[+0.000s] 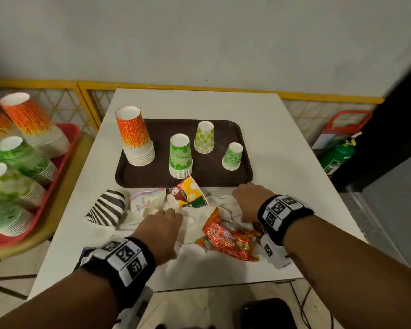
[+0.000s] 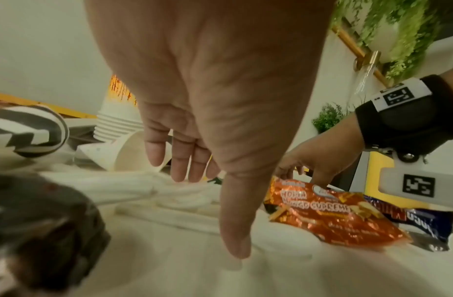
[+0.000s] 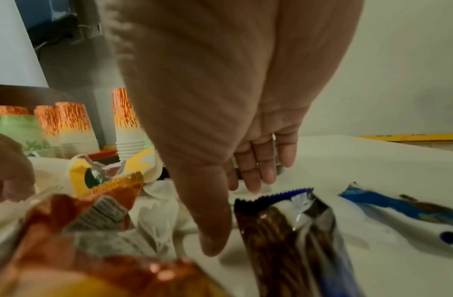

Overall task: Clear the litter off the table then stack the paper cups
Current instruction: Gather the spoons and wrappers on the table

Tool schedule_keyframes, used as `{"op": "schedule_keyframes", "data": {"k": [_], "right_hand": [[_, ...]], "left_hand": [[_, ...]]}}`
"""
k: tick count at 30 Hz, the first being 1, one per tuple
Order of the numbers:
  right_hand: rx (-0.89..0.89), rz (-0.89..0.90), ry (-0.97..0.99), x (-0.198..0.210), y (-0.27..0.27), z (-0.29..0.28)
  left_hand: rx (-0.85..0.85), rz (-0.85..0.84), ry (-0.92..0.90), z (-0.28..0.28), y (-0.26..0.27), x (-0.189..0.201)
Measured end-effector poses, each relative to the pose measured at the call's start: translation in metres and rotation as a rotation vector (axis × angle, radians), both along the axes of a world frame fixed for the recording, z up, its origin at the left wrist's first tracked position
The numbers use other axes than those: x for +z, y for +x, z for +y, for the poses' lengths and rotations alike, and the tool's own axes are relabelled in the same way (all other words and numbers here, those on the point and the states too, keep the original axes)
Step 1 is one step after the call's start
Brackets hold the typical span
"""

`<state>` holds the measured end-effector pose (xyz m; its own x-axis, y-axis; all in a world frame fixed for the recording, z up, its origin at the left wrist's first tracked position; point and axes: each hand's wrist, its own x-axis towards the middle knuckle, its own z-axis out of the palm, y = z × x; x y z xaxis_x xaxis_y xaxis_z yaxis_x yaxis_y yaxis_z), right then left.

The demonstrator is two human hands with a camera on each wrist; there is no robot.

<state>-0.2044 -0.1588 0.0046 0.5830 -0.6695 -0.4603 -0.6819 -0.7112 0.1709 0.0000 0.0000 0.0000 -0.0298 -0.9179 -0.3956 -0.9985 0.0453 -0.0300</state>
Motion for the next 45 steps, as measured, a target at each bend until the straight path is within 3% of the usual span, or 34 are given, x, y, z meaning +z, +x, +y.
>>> {"op": "schedule_keyframes", "data": {"k": [4, 14, 22, 32, 45], "right_hand": [[-0.008, -0.027, -0.068, -0.012, 0.001, -0.005], [-0.078, -0.127, -0.031, -0.02, 0.001, -0.014], [-0.004, -0.137, -0.003, -0.023, -0.003, -0.014], [-0.025, -0.067, -0.02, -0.021, -0.002, -0.013], [0.071, -0.141, -0.147, 0.032, -0.015, -0.022]], "left_hand": [[0.036, -0.007, -0.043, -0.003, -0.003, -0.01], [0.027, 0.002, -0.086, -0.008, 0.001, -0.015], [0.06, 0.141, -0.124, -0.007, 0.006, -0.019], [0.011, 0.064, -0.115, -0.002, 0.014, -0.025], [-0.093, -0.102, -0.039, -0.016, 0.006, -0.022]]}}
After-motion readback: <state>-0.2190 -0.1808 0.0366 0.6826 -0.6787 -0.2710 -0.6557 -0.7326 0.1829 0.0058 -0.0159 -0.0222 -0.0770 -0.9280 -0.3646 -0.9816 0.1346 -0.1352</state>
